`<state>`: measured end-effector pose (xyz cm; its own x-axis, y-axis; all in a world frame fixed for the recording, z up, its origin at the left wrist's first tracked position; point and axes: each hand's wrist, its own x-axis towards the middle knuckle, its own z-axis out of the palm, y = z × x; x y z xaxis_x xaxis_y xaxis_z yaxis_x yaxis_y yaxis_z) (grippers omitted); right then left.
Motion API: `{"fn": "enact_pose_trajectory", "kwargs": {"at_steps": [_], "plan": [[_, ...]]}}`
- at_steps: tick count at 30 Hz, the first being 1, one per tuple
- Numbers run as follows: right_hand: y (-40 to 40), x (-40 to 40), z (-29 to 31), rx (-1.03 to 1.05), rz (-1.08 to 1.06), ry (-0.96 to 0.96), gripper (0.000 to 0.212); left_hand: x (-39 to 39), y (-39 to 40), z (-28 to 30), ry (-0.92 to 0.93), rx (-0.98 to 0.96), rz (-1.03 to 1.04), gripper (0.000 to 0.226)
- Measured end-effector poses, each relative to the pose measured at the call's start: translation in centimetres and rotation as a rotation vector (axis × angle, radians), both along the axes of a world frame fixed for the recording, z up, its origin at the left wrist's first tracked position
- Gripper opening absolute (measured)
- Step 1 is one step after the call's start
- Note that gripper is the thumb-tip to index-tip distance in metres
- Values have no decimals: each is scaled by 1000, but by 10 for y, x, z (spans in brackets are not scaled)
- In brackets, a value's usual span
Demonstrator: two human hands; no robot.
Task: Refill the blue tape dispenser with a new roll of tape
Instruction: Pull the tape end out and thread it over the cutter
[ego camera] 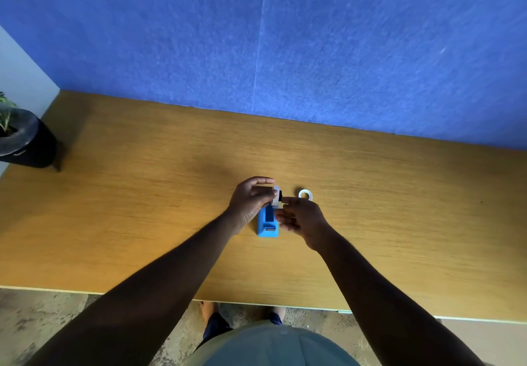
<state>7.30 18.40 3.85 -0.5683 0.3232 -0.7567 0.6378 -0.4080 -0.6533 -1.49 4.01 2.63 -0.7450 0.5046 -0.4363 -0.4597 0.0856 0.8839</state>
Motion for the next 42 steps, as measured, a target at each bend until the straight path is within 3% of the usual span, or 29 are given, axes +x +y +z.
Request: {"fn": "enact_pose_trajectory", "kwargs": {"at_steps": [6,8,13,23,27,33,42], "plan": [[15,-15,19,640,291,140,14,4,-4,-5,22,-36,-18,56],[15,-25,26,762,411,144,6,7,-3,-3,51,-42,-28,59],[7,-47,39,982,685,4,21,11,-2,-1,92,-56,-32,61],[0,-59,38,1033,736,-73,21,10,-11,-15,136,-116,-90,54],[2,-57,31,1013,739,-86,20,6,-13,-18,239,-321,-73,36],[0,-61,23,1010,744,-89,20,6,-8,-21,220,-441,-111,44],[-7,-65,17,1053,794,-77,23,6,-6,-24,201,-458,-145,42]]}}
